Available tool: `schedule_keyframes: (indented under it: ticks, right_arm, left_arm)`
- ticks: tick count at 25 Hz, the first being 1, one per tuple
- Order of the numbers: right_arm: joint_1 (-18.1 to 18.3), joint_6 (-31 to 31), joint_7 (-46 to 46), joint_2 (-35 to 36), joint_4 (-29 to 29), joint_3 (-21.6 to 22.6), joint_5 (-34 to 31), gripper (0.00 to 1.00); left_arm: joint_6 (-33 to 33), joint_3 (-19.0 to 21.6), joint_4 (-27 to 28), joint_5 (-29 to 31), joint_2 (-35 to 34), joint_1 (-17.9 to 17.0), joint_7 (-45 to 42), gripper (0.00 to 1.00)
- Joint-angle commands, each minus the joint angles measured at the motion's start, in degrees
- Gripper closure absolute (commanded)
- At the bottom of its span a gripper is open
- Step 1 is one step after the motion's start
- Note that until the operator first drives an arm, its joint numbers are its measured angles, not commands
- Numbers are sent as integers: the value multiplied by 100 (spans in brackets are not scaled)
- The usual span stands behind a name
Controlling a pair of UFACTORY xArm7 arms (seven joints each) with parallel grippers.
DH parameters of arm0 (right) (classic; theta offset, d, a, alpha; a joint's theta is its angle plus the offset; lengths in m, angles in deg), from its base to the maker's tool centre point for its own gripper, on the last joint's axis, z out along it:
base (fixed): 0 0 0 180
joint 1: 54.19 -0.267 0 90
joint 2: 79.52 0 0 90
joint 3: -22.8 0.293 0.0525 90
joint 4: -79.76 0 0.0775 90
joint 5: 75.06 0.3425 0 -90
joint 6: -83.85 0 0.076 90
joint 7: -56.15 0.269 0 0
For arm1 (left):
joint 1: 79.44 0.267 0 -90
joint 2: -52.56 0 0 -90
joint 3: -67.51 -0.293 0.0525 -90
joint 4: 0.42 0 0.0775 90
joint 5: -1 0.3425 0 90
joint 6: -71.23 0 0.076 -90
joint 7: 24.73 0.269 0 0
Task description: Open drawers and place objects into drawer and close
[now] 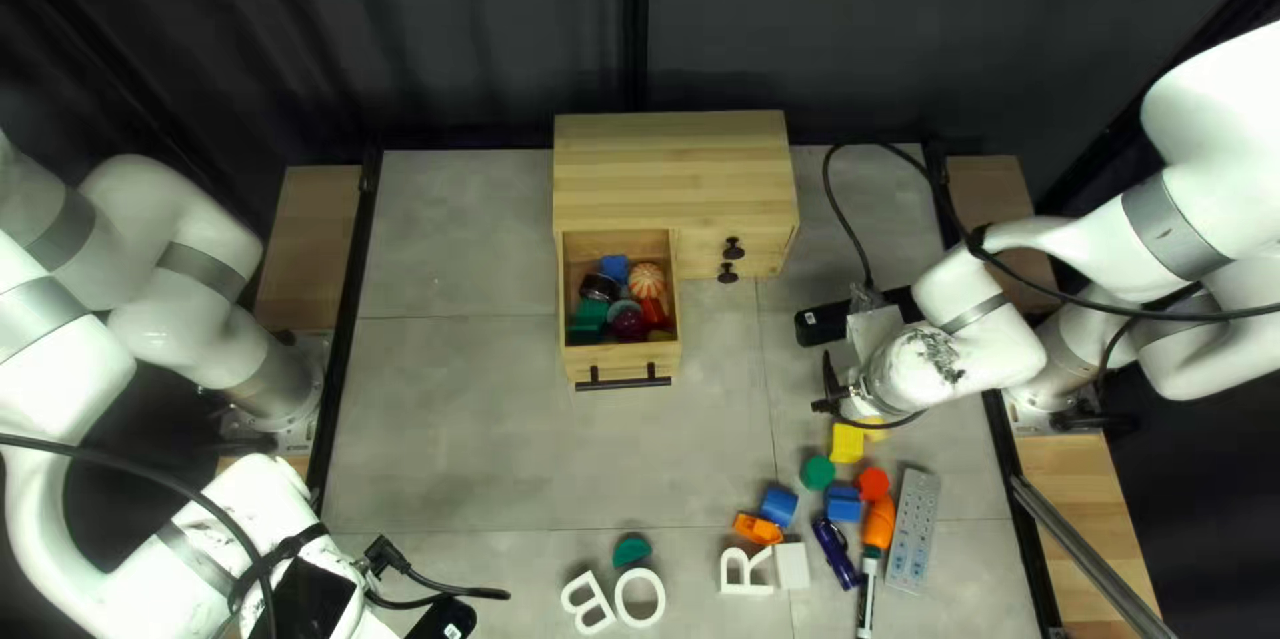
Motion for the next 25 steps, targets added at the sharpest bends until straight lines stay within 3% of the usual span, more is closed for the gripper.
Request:
schedule_keyframes:
  ticks: [1,11,19,25]
  right_arm:
    - [24,61,65,47,-34,4,-50,93]
    - [46,66,72,-11,-120,-13,-69,94]
    - [34,-802,-216,-843,24,-79,-40,95]
    - [206,-1408,-821,-1385,709,-271,-358,96]
  left_arm:
    - [0,0,0,0,0,0,0,0]
    - [0,0,0,0,0,0,0,0]
    - [0,0,0,0,0,0,0,0]
    - [0,0,0,0,0,0,0,0]
